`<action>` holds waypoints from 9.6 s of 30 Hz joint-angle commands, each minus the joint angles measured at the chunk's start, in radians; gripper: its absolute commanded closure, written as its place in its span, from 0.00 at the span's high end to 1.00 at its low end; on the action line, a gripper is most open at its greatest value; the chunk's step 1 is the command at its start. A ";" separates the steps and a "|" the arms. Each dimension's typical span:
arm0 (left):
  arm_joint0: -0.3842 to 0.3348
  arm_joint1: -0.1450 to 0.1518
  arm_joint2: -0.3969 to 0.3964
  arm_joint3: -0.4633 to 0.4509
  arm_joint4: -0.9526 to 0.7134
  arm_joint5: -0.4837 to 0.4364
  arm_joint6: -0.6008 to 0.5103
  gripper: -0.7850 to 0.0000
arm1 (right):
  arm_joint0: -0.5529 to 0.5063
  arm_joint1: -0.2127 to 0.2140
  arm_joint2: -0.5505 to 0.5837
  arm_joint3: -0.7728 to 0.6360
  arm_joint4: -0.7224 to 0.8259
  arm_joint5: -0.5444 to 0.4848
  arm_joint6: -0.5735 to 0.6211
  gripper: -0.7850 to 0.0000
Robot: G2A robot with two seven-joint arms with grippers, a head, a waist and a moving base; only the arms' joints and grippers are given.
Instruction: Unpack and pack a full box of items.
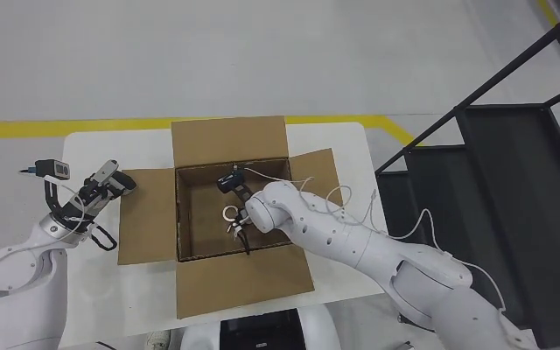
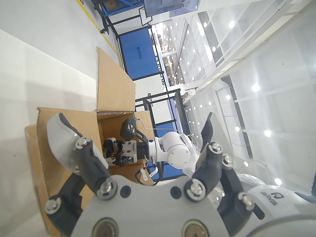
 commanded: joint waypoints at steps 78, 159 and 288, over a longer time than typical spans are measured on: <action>0.000 0.000 0.000 0.000 0.000 0.000 0.000 1.00 | -0.560 0.227 0.912 -0.233 -0.304 0.067 0.043 0.00; 0.000 0.000 0.000 0.000 0.000 0.000 0.000 1.00 | -0.240 0.063 0.239 -0.419 -0.366 -0.046 0.018 1.00; 0.000 0.000 0.000 0.000 0.000 0.000 0.000 1.00 | -1.214 0.099 1.396 -0.813 0.558 -0.906 -0.334 0.00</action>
